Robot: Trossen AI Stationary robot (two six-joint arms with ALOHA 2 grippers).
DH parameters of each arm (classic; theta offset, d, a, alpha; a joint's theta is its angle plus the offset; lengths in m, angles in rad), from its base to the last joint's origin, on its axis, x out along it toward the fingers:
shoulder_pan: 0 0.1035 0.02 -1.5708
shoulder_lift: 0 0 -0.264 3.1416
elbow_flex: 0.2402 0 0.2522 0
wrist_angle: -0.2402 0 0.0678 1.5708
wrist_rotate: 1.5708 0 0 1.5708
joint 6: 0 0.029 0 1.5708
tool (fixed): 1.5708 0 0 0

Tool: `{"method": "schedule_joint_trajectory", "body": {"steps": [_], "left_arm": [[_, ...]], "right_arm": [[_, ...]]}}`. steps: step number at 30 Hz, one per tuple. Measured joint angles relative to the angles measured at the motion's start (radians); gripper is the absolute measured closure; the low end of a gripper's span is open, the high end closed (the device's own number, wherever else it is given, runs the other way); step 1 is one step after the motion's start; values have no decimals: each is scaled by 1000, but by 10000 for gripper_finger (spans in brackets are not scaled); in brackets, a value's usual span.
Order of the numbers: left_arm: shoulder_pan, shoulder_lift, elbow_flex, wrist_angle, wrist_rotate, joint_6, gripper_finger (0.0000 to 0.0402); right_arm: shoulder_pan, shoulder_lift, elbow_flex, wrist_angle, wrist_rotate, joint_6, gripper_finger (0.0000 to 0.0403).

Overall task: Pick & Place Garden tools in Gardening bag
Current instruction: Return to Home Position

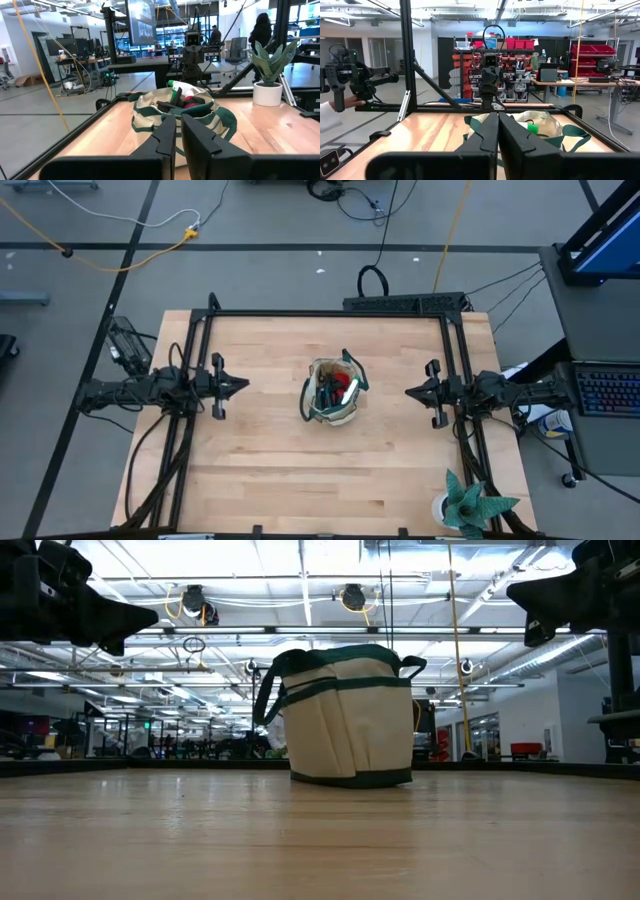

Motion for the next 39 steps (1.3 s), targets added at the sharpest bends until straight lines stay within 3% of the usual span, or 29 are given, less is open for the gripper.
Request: {"method": "schedule_joint_trajectory", "body": {"steps": [39], "left_arm": [[0,0,1,0,0,0,366]], "right_arm": [[-14,0,-1,-1,0,0,399]]}}
